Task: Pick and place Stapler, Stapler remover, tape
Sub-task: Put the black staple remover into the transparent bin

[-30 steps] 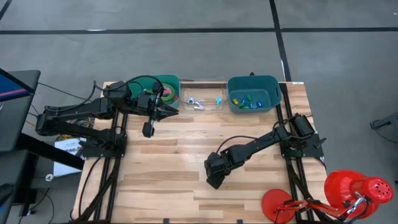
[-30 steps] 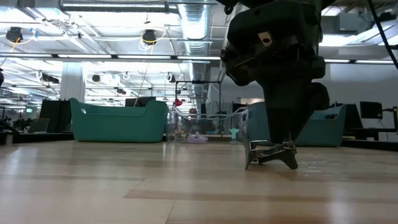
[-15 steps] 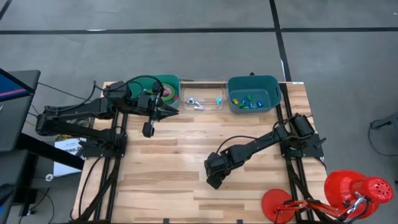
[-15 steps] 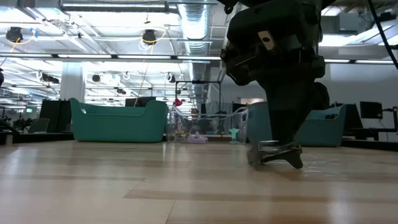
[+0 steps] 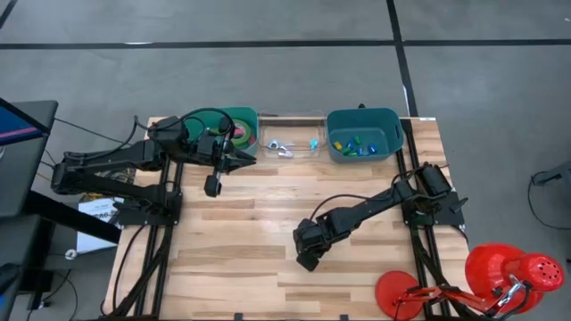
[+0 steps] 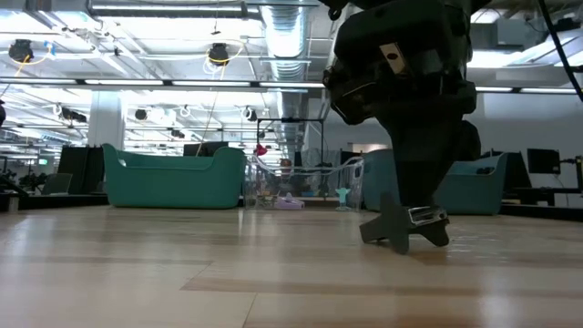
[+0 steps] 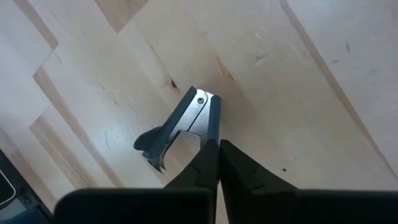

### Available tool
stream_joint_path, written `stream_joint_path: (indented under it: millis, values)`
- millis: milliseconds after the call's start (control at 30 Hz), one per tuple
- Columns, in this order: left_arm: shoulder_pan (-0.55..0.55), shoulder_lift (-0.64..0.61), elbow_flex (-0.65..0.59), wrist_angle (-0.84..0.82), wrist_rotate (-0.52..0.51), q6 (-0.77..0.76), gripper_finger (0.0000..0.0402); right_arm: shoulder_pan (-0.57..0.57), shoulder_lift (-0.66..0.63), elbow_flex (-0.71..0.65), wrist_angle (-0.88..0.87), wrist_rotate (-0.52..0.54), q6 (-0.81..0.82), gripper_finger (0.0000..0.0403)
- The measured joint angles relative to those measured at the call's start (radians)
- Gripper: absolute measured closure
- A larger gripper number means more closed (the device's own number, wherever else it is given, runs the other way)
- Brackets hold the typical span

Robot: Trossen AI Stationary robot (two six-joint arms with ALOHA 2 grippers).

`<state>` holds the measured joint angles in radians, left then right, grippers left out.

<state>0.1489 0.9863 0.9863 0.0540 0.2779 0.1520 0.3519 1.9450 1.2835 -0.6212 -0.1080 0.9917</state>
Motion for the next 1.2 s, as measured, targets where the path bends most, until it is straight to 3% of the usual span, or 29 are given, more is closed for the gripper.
stream_joint_path:
  millis: [233,700,1200]
  values:
    - [0.0,0.0,0.0,0.0,0.0,0.0,0.038,-0.004,-0.023,-0.002,0.009,0.002,-0.007,0.0402]
    - [0.0,0.0,0.0,0.0,0.0,0.0,0.038,-0.08,-0.215,0.0,0.035,0.088,-0.062,0.0403]
    - [0.0,0.0,0.0,0.0,0.0,0.0,0.038,-0.238,-0.375,0.0,0.07,0.112,-0.262,0.0403]
